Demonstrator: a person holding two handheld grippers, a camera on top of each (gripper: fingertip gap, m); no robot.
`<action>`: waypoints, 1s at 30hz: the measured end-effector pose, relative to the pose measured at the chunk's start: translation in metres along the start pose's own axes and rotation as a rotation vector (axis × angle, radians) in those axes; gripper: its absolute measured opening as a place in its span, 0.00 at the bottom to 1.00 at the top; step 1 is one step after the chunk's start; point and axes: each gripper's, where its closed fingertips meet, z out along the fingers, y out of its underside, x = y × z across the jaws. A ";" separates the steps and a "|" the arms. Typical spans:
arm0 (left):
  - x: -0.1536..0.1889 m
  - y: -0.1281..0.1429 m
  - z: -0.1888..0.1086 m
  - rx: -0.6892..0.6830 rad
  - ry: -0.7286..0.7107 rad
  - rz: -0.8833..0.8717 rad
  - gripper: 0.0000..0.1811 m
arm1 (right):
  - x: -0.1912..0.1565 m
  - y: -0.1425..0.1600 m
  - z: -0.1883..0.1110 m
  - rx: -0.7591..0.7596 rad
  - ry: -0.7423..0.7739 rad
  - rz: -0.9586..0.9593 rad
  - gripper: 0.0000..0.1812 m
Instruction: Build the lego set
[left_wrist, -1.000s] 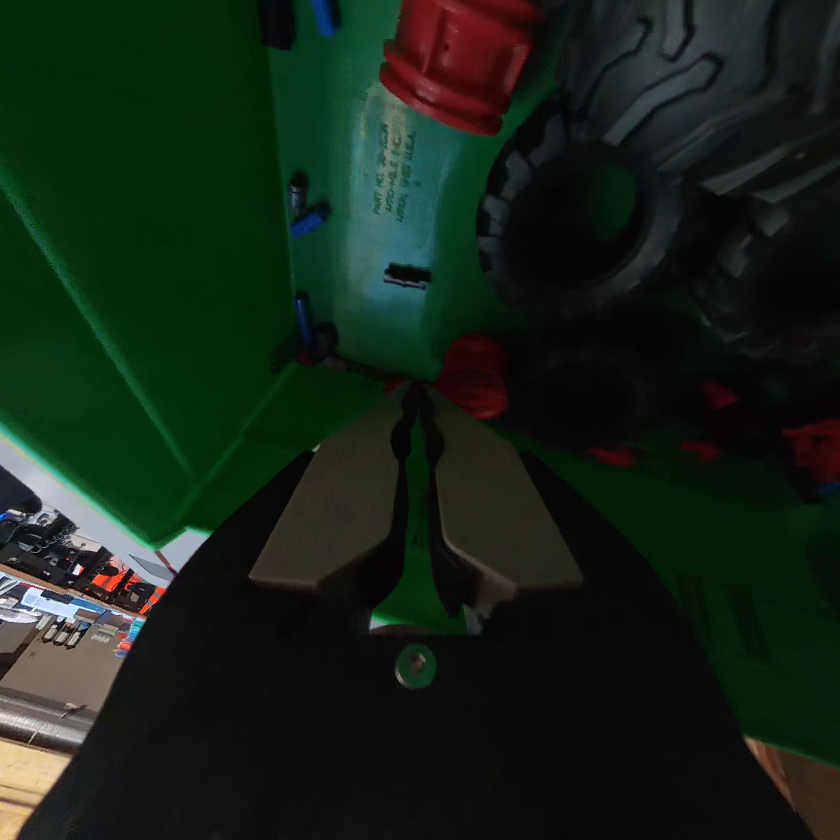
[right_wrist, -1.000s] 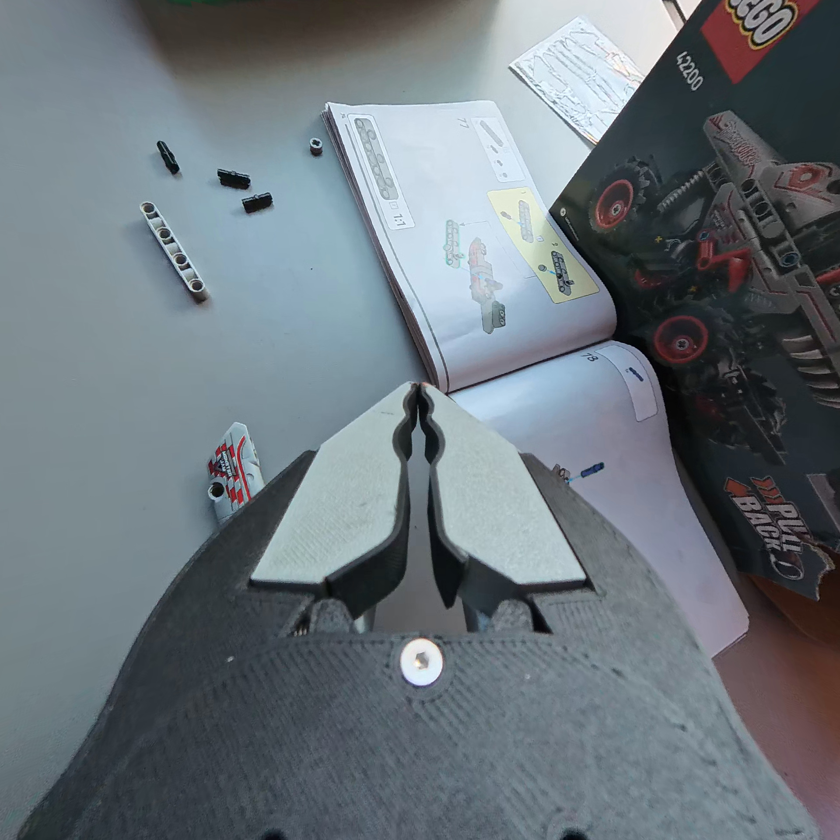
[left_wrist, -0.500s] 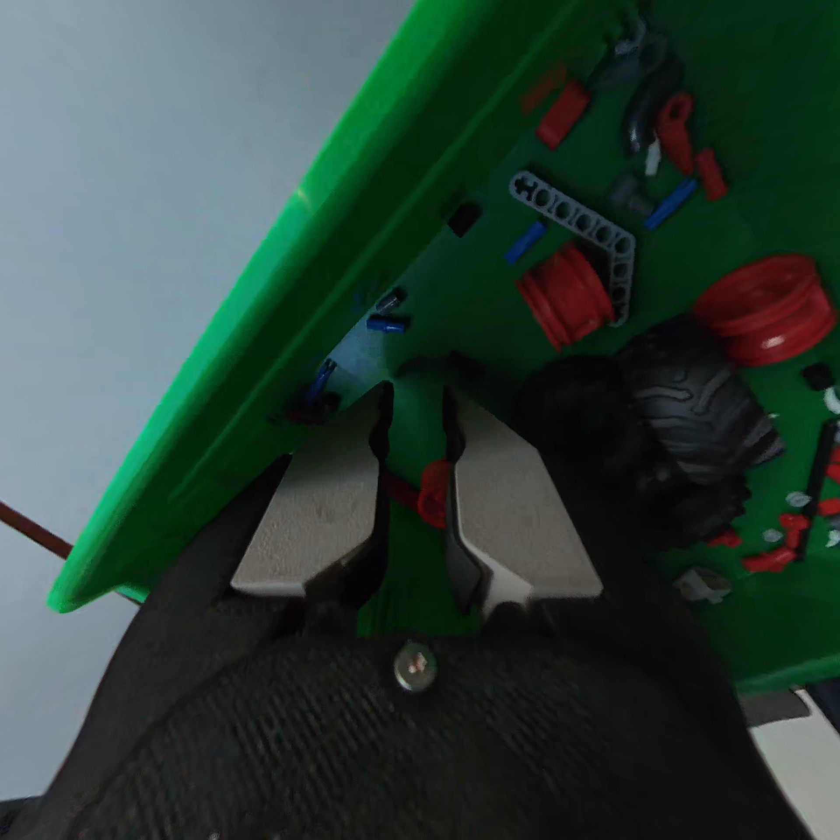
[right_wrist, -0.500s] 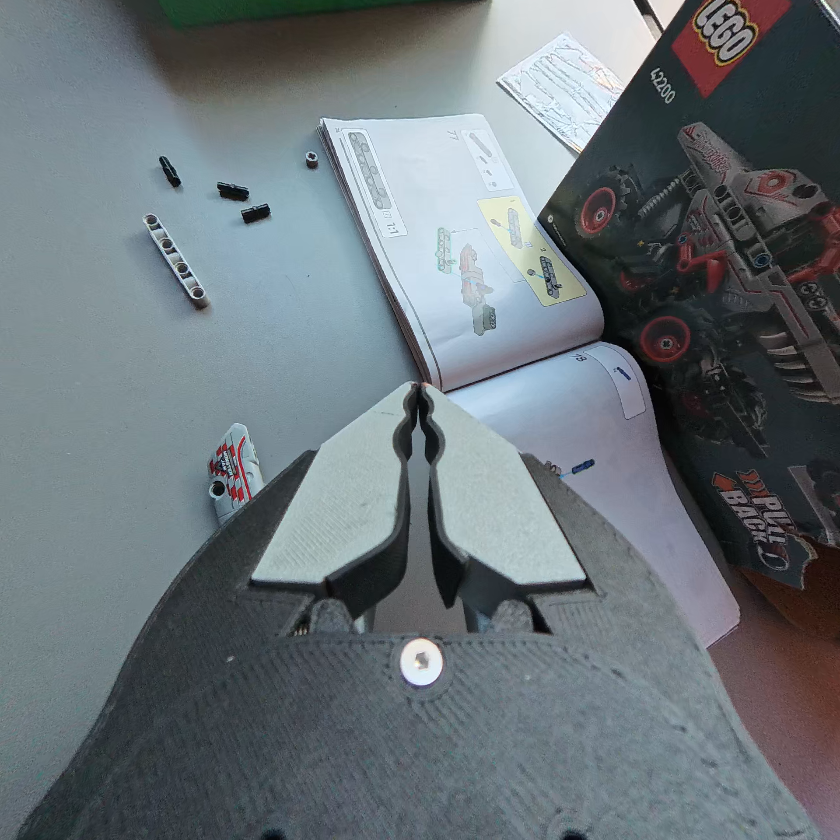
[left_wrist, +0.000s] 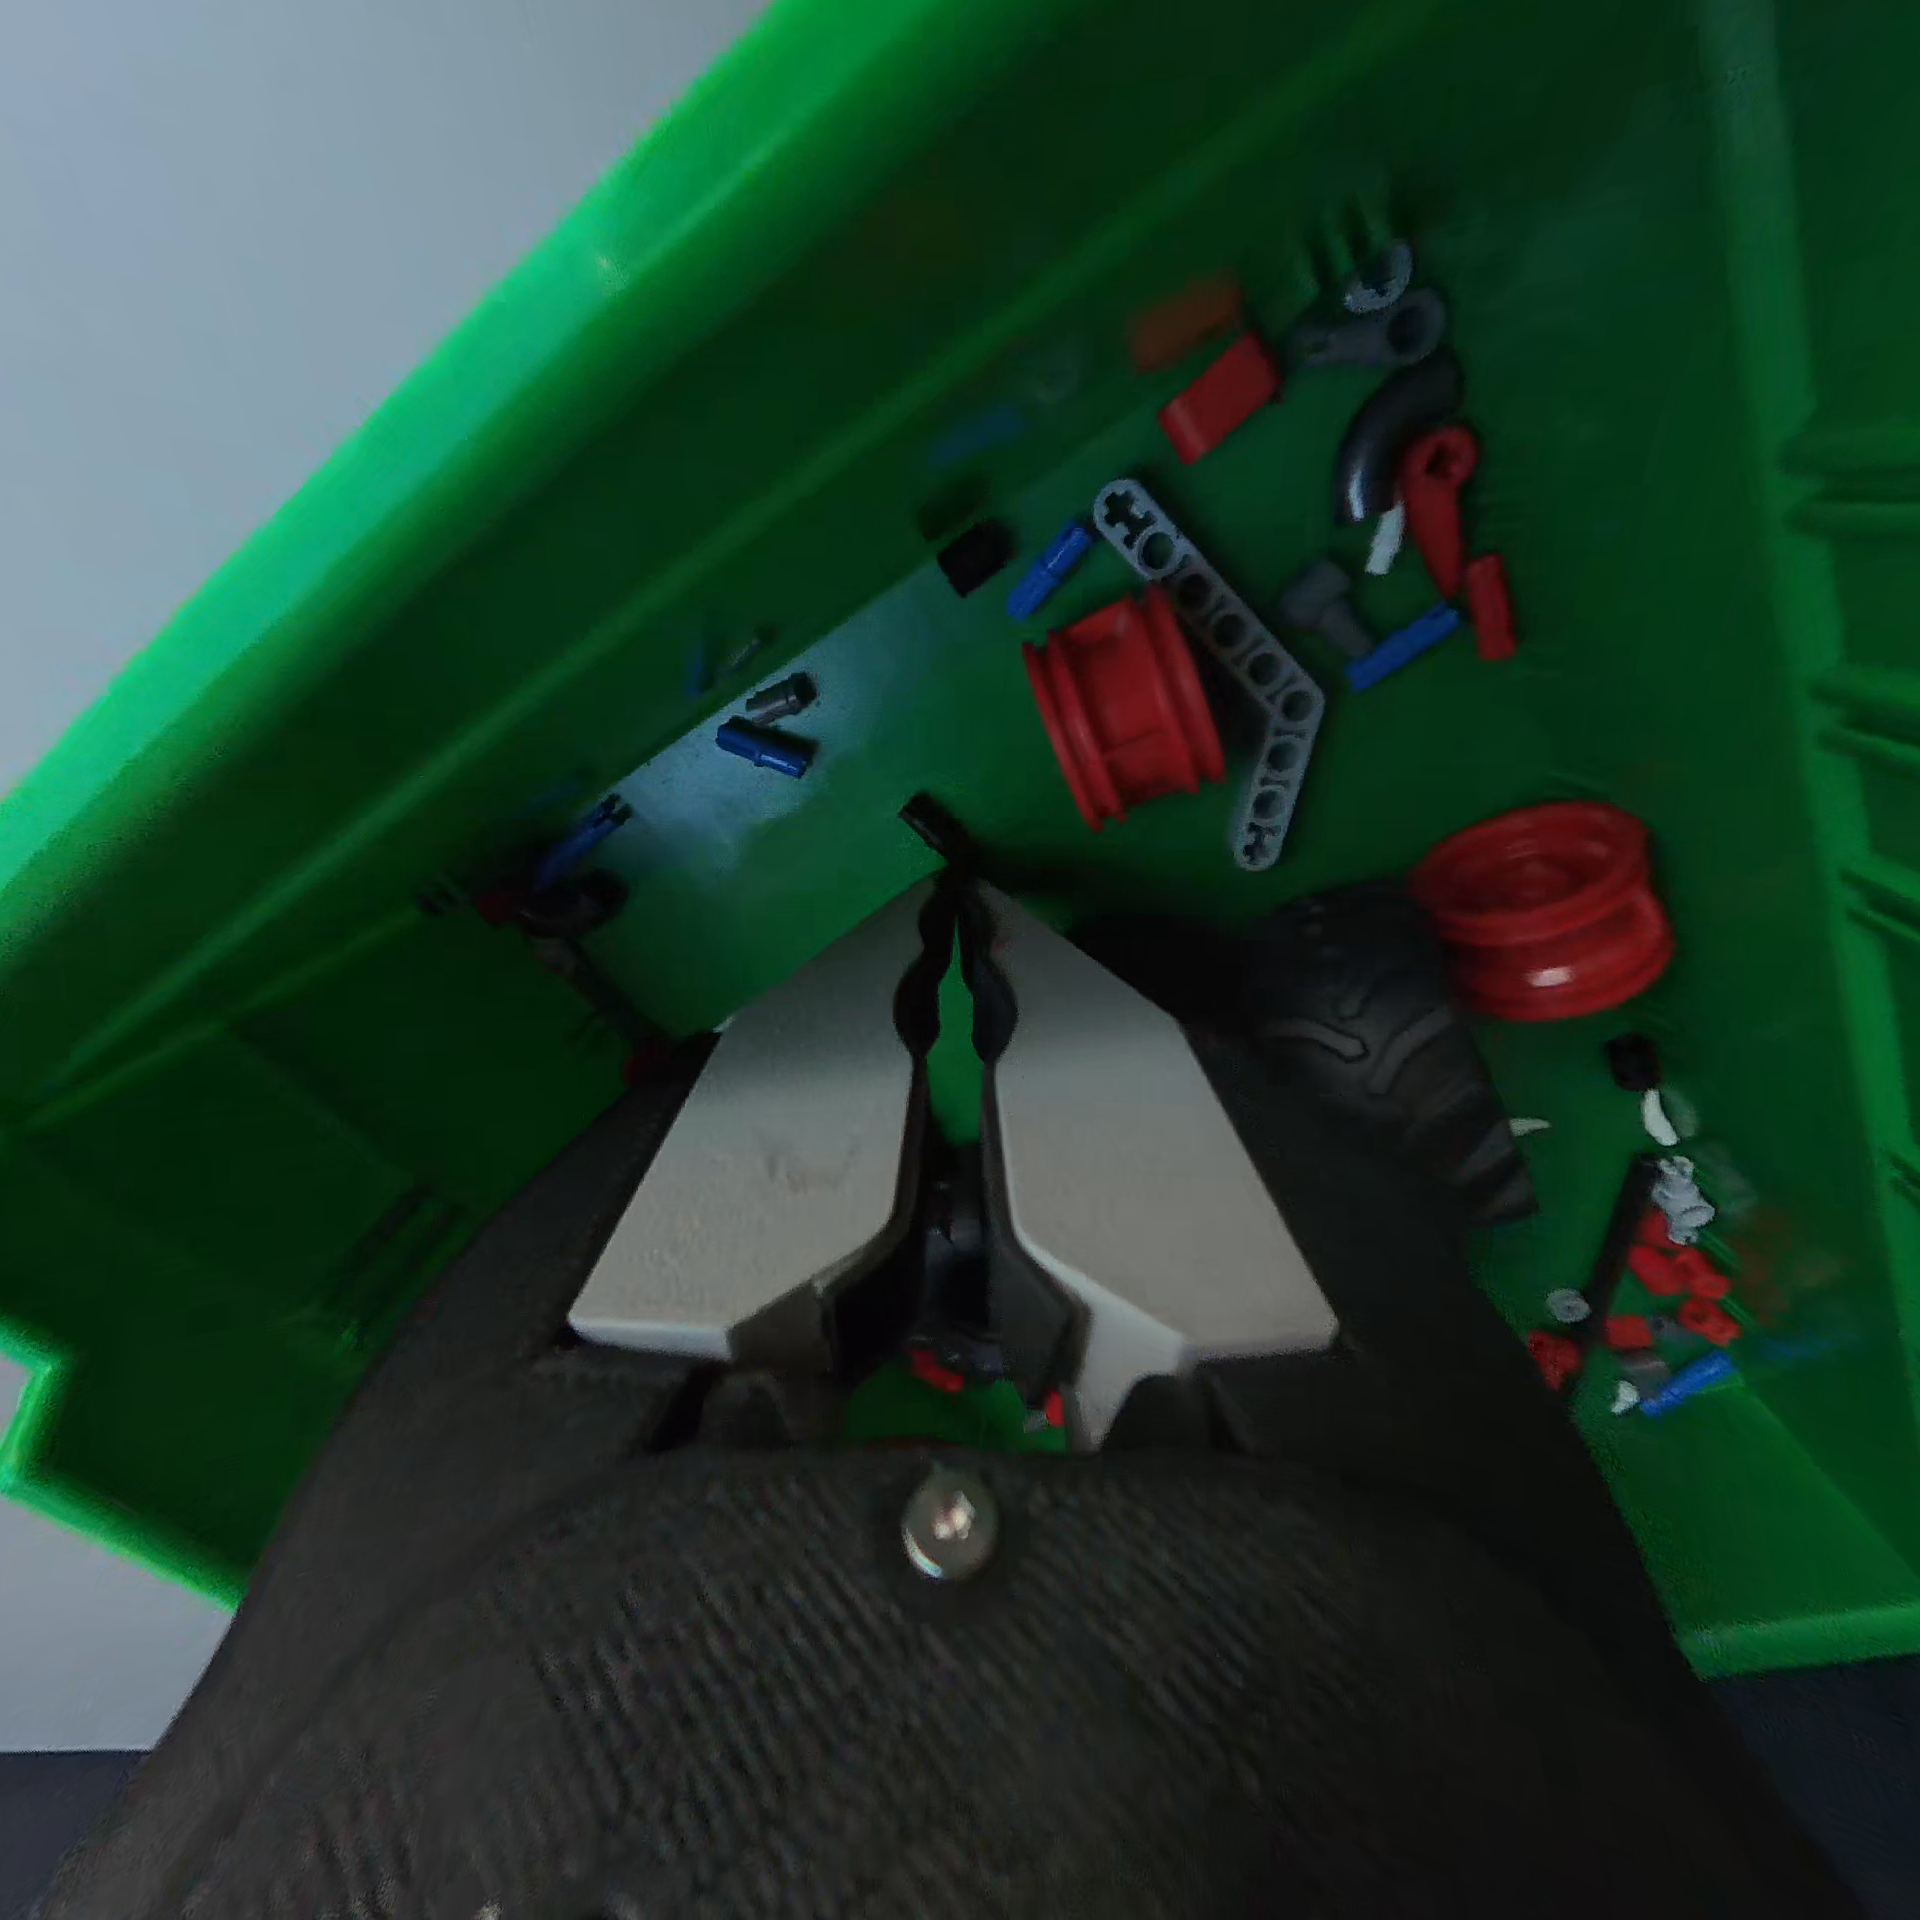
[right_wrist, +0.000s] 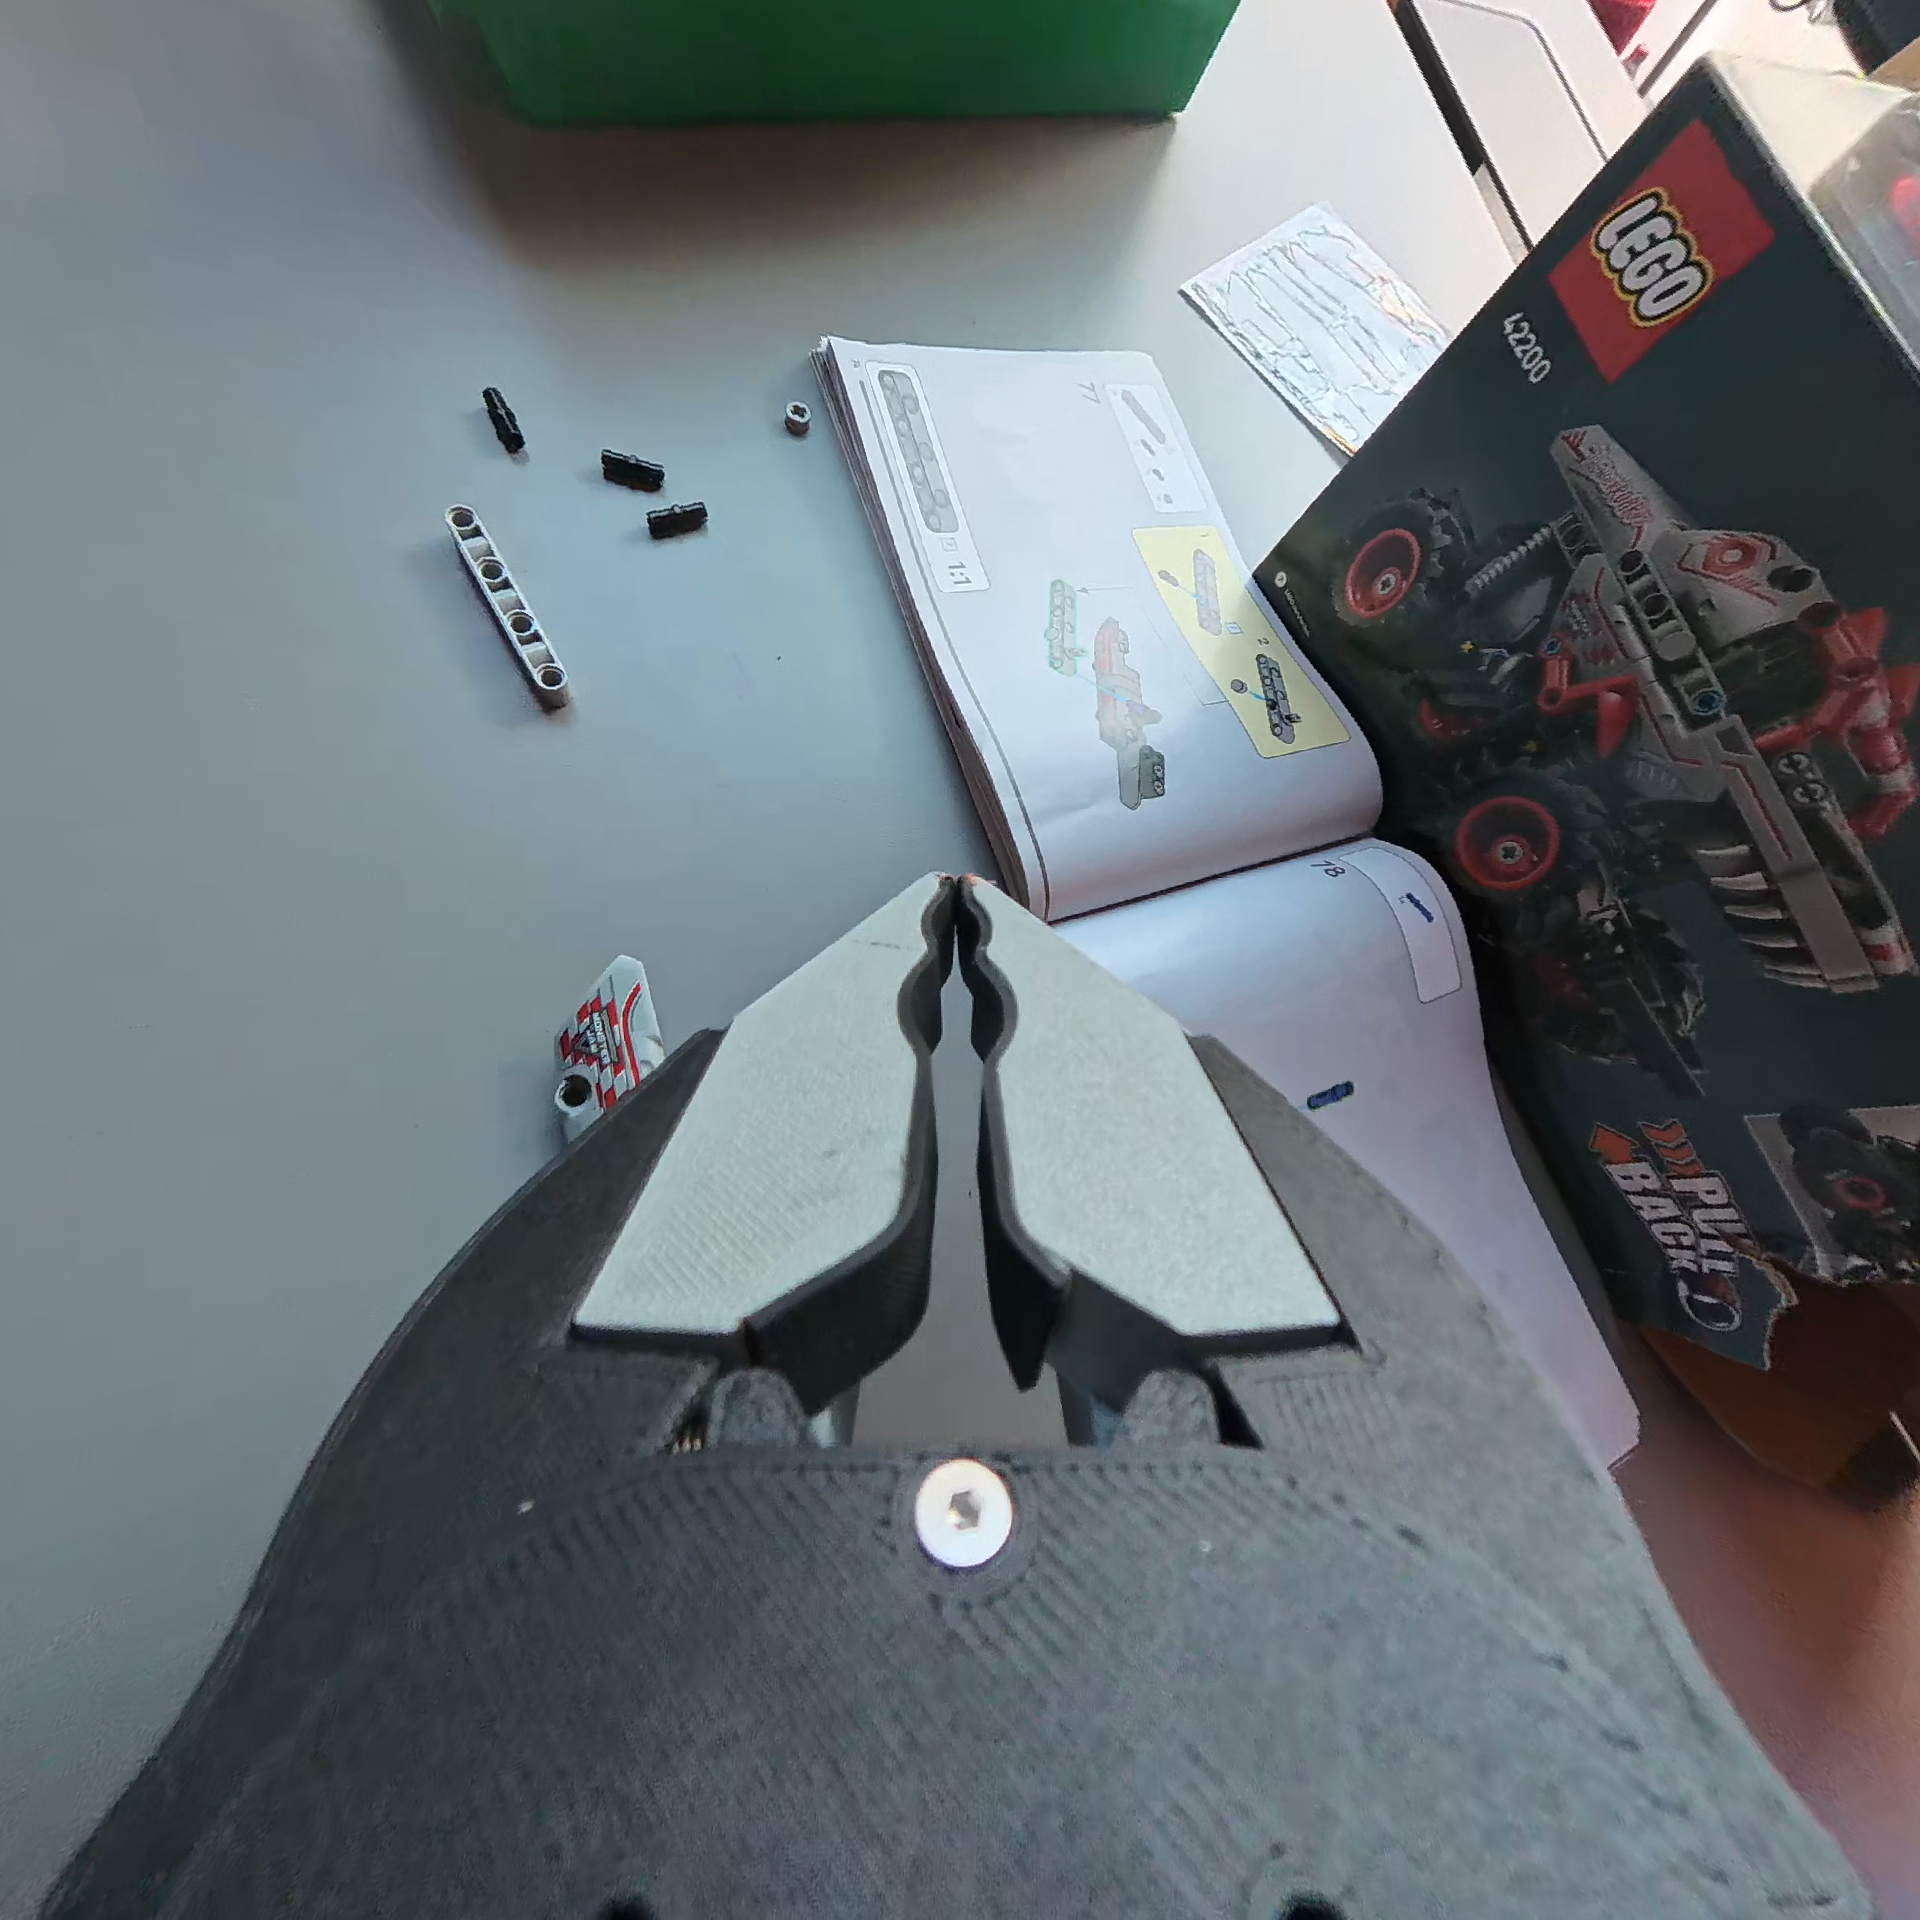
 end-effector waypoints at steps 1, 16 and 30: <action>0.000 0.000 0.000 0.006 0.001 0.001 0.00 | 0.000 0.000 -0.001 0.004 0.001 0.000 0.00; -0.009 -0.009 -0.012 0.137 0.121 0.052 0.07 | 0.000 0.004 0.003 -0.008 -0.008 0.015 0.00; 0.001 -0.008 -0.005 0.047 0.104 0.344 0.01 | 0.006 0.006 0.002 -0.005 0.004 0.040 0.00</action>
